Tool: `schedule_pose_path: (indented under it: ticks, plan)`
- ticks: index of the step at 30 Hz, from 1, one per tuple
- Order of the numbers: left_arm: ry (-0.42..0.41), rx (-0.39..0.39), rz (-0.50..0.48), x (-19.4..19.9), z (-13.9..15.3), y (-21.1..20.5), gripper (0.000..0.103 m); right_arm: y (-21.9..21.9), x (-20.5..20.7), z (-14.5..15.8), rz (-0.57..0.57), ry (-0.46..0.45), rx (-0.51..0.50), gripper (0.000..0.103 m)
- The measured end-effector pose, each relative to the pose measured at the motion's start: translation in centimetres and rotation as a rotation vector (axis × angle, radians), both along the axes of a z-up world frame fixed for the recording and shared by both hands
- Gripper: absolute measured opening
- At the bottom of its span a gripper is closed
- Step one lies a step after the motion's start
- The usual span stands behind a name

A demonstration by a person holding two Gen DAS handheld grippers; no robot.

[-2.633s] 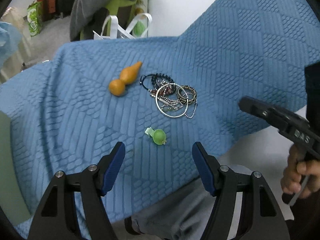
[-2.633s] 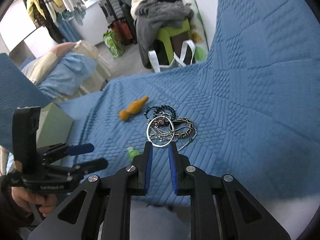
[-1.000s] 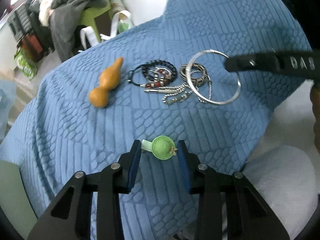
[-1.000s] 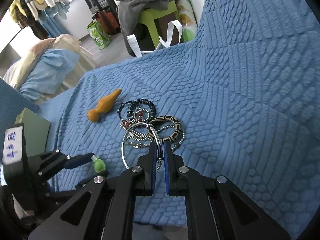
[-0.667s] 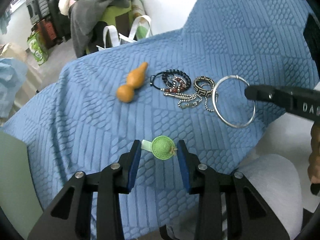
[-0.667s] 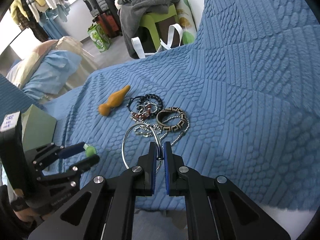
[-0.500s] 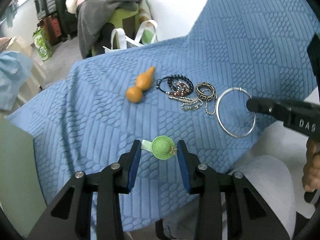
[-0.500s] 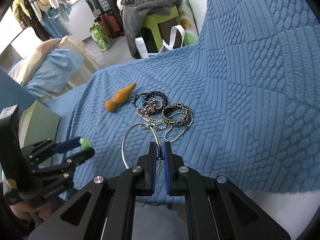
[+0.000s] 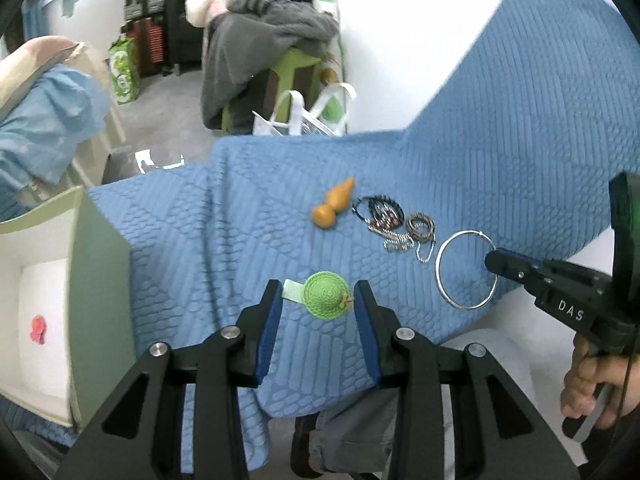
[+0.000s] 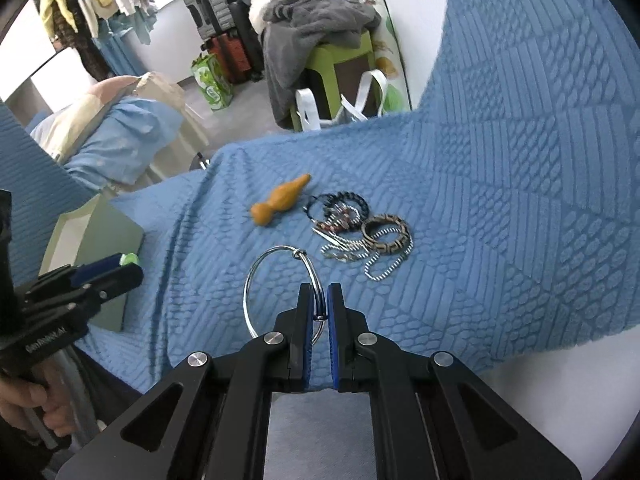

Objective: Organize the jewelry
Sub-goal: 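Carry the green charm and silver ring with both tools over the box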

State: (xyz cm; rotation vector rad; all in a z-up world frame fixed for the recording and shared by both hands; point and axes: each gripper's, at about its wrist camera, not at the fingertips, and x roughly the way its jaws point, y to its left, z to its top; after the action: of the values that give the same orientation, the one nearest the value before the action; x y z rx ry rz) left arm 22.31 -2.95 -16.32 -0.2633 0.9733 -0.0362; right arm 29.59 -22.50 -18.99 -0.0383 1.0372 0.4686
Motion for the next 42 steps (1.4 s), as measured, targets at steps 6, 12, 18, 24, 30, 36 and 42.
schedule_pose_path:
  ticks: [6, 12, 18, 24, 30, 36, 42]
  plan:
    - [-0.032, -0.009, 0.057, -1.1, 3.8, 2.9, 0.038, 1.6, -0.5, 3.1, -0.024, -0.048, 0.020, 0.004]
    - [-0.089, -0.013, 0.098, -2.3, 7.7, 5.9, 0.038, 4.2, -1.2, 7.0, -0.010, -0.115, 0.039, 0.004]
    - [-0.119, -0.011, 0.147, -3.9, 10.8, 9.6, 0.038, 7.4, -2.0, 10.6, 0.015, -0.172, 0.076, 0.004]
    - [-0.146, -0.008, 0.211, -5.8, 12.5, 12.7, 0.038, 10.8, -2.5, 12.8, 0.069, -0.220, 0.087, 0.004]
    - [-0.149, 0.003, 0.255, -7.6, 13.0, 15.7, 0.038, 14.3, -3.0, 13.6, 0.125, -0.235, 0.104, 0.004]
    - [-0.149, 0.004, 0.305, -9.0, 13.0, 19.2, 0.038, 18.0, -3.7, 13.6, 0.165, -0.226, 0.127, 0.004]
    - [-0.118, -0.052, 0.338, -10.1, 10.7, 22.7, 0.038, 21.8, -4.6, 12.3, 0.221, -0.190, 0.120, 0.004]
